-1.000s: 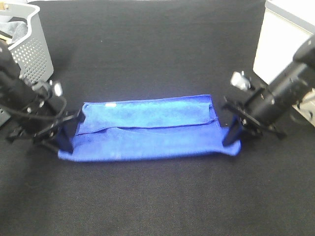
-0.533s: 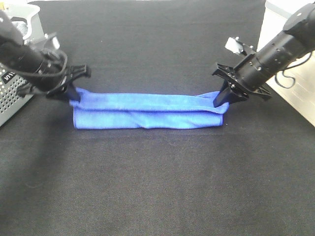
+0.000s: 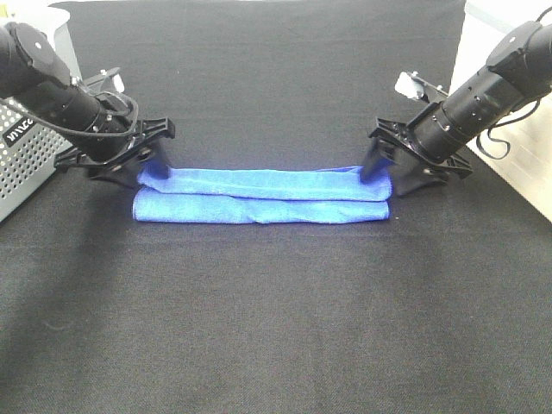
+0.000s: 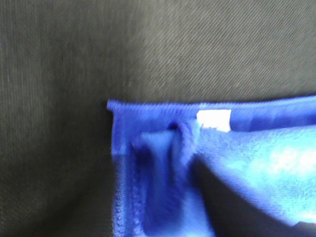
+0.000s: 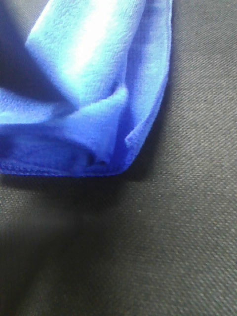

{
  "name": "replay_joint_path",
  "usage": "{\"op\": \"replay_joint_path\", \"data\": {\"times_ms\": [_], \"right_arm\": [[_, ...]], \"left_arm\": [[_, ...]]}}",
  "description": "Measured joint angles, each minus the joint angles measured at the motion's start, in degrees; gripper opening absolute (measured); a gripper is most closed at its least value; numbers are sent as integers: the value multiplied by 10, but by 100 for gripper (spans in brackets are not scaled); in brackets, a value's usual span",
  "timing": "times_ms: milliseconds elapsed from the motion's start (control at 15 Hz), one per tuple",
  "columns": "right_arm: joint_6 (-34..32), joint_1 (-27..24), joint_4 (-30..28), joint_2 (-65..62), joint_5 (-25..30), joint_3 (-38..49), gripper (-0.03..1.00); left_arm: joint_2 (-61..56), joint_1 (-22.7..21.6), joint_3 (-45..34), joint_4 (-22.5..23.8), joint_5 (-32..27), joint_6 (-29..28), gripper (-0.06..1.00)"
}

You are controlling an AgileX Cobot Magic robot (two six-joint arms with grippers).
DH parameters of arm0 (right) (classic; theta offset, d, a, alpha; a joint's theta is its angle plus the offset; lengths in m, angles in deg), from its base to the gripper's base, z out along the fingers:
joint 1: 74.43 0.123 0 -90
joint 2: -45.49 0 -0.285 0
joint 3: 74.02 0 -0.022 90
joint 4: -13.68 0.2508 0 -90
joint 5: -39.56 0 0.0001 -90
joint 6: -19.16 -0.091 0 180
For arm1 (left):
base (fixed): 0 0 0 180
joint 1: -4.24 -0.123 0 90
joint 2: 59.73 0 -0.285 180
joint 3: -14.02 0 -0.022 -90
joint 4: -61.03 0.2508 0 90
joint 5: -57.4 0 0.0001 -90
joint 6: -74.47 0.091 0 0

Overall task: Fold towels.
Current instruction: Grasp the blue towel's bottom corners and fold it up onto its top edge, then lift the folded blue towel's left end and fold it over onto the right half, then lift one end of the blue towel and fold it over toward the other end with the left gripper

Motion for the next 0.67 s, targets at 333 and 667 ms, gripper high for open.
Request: {"op": "replay_joint_path", "data": {"times_ms": [333,667], "right_arm": [[-69,0,-75,-35,19,0,83],[-87,0,-86,-46,20,0,83]], "left_arm": [[-4,-3,0,61,-23,-61,77],[26,-5,3,22,-18,-58,77]]}}
